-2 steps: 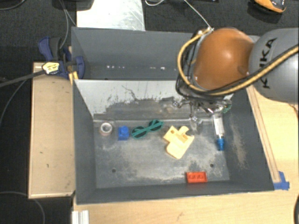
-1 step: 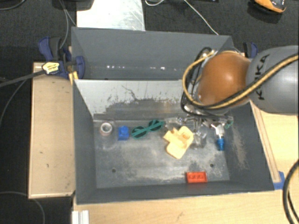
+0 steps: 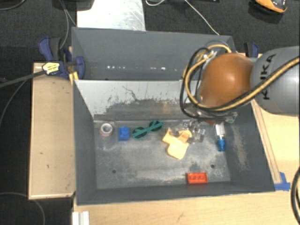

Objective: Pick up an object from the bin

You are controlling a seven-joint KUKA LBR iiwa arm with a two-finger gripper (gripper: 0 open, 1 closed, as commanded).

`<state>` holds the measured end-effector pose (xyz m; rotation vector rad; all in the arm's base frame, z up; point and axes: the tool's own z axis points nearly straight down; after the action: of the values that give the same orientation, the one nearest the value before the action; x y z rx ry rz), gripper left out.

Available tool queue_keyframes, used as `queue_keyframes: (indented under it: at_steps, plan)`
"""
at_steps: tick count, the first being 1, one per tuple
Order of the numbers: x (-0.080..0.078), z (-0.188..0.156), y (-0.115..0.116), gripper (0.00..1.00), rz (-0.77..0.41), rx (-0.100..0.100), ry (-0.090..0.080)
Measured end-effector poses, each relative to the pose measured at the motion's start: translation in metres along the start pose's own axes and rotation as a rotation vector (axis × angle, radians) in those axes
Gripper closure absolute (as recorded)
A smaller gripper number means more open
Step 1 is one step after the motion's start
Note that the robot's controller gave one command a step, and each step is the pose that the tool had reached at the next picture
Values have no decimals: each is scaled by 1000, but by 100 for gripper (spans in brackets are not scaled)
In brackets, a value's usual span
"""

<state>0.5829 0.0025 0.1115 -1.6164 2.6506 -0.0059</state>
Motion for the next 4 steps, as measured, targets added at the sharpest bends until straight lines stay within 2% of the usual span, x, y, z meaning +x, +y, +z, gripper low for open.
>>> queue_keyframes:
  at_steps: [1, 2, 3, 4]
  plan:
    - [0, 0, 0, 100, 2, -1, 0]
    - [6, -141, -5, 100, 27, 1, -3]
    - [6, -141, -5, 0, 28, 1, -3]
    - [6, -141, -5, 0, 31, 0, -2]
